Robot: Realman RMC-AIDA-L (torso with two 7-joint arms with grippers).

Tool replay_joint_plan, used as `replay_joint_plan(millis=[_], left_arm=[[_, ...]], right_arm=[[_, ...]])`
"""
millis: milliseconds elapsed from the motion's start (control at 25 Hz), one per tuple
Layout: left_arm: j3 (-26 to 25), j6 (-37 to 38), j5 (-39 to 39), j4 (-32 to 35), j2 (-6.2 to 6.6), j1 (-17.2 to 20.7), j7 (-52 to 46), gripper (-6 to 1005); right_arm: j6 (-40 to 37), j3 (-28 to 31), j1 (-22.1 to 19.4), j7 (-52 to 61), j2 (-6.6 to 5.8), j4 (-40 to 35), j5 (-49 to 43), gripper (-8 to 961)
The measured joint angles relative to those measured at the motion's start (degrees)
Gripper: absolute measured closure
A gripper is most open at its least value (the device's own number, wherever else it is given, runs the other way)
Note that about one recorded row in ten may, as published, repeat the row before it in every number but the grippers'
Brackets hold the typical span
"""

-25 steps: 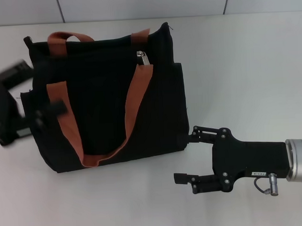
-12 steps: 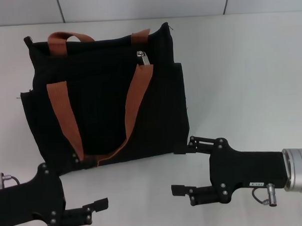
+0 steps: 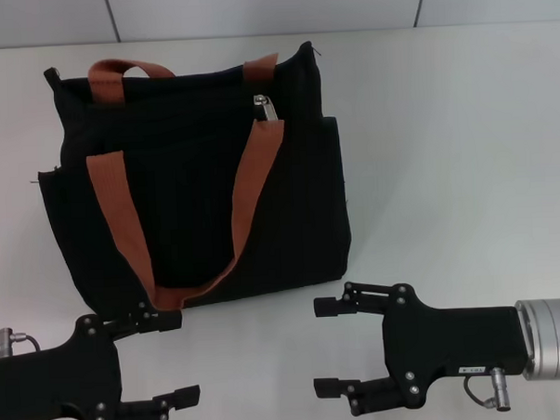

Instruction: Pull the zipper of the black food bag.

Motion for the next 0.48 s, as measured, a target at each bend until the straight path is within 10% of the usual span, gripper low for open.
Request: replay_joint_plan(millis=[480], left_arm=[[0.1,0.5,0.0,0.0,0.1,-0.1,-1.3,172]], right_arm=[[0.1,0.0,0.1,0.0,-0.01,0.0,0.2,134]])
